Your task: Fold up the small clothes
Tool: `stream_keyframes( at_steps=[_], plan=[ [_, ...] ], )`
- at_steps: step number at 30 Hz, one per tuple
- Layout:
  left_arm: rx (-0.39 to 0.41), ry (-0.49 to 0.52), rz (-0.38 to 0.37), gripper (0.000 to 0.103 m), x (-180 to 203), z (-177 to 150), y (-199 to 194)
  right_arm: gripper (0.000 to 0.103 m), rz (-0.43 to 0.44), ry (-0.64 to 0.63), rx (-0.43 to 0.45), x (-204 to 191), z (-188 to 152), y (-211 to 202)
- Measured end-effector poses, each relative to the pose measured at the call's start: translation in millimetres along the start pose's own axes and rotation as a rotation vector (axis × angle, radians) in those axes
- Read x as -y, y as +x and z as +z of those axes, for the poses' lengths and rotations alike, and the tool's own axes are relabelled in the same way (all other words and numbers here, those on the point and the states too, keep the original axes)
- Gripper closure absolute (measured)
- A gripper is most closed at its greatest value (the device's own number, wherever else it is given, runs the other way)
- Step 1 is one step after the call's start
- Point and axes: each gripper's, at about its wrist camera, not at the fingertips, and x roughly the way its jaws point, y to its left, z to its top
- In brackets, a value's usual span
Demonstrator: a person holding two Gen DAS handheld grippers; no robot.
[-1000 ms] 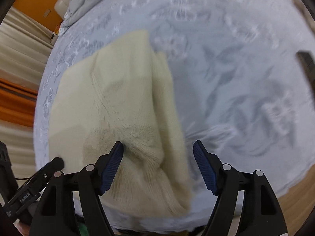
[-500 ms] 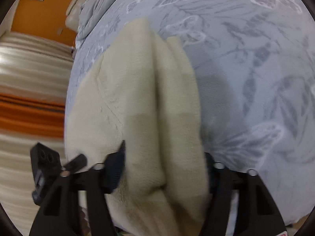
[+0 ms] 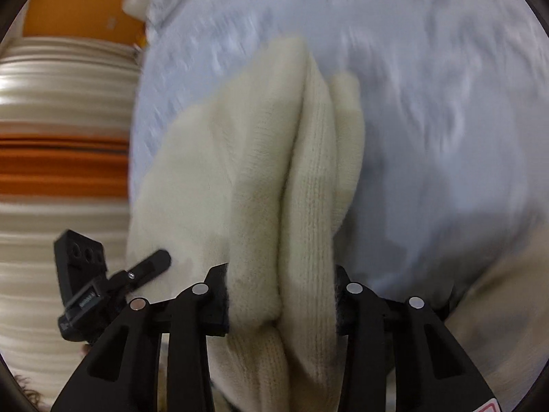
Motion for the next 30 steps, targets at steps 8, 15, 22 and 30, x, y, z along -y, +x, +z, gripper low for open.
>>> stream_keyframes(
  at_steps=[8, 15, 22, 30],
  plan=[
    [0.026, -0.108, -0.062, 0.015, -21.9, 9.0, 27.5, 0.05, -0.033, 0.059, 0.007, -6.9, 19.6, 34.0],
    [0.127, 0.084, 0.031, 0.042, 31.0, -4.5, -30.3, 0.068, -0.01, -0.092, 0.121, -49.6, 2.1, -15.9],
    [0.314, 0.252, 0.066, 0.042, 85.7, -30.1, -126.6, 0.068, 0.074, -0.244, 0.277, -107.3, -26.6, -85.2],
    [0.522, 0.347, 0.031, 0.042, 130.1, -46.0, -218.6, 0.068, 0.156, -0.409, 0.445, -175.6, -45.7, -162.4]
  ],
)
